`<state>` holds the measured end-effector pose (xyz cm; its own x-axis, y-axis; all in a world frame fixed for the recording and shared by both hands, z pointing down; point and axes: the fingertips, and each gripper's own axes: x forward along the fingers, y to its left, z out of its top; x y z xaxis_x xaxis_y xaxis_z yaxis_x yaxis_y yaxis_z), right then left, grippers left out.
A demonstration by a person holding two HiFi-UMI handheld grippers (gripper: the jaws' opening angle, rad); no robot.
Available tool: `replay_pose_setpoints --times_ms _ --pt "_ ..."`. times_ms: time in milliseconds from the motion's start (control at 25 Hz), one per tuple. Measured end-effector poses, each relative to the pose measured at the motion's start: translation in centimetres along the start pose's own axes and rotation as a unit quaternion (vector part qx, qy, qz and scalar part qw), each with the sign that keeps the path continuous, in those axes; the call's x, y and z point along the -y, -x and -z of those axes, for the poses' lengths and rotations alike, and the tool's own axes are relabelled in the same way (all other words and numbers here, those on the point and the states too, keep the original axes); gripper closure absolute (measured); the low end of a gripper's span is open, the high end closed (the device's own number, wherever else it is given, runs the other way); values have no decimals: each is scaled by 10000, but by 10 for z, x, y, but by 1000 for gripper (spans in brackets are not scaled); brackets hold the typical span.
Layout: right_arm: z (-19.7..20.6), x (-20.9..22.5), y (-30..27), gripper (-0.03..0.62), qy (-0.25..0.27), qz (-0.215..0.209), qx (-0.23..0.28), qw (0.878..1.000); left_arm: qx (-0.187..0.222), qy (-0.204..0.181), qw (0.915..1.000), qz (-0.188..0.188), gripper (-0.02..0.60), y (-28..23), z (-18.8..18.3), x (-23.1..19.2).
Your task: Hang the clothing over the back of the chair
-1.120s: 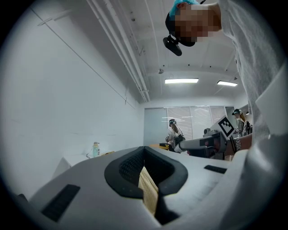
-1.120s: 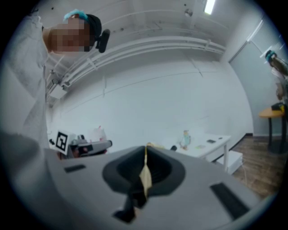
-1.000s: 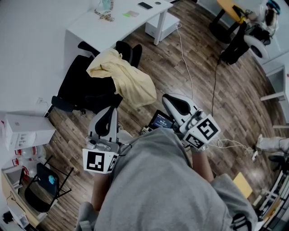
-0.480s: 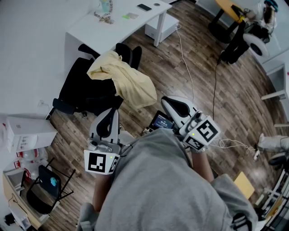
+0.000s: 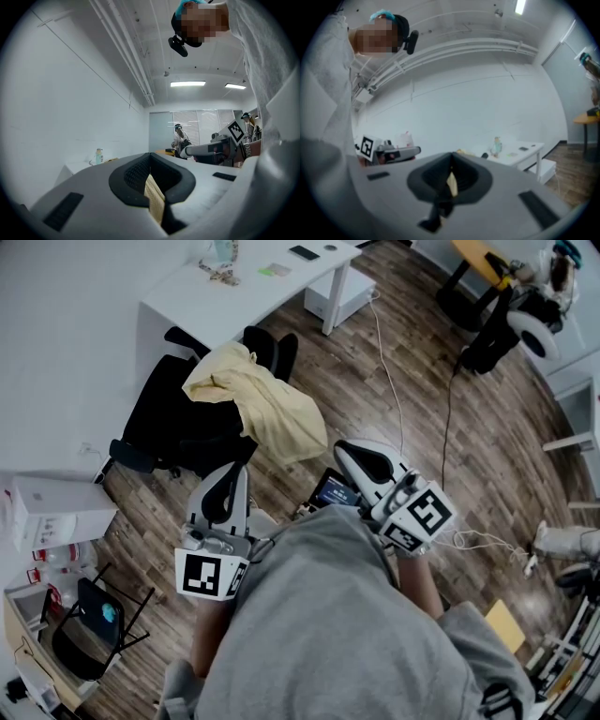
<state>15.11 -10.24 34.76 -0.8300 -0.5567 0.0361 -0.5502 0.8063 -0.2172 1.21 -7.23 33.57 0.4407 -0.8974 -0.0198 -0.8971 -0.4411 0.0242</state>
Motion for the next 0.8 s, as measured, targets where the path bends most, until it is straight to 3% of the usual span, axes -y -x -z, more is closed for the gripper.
replay_pose_setpoints --times_ms 800 --pt "3 3 3 560 18 63 -63 10000 -26 -13 9998 173 549 -8 3 8"
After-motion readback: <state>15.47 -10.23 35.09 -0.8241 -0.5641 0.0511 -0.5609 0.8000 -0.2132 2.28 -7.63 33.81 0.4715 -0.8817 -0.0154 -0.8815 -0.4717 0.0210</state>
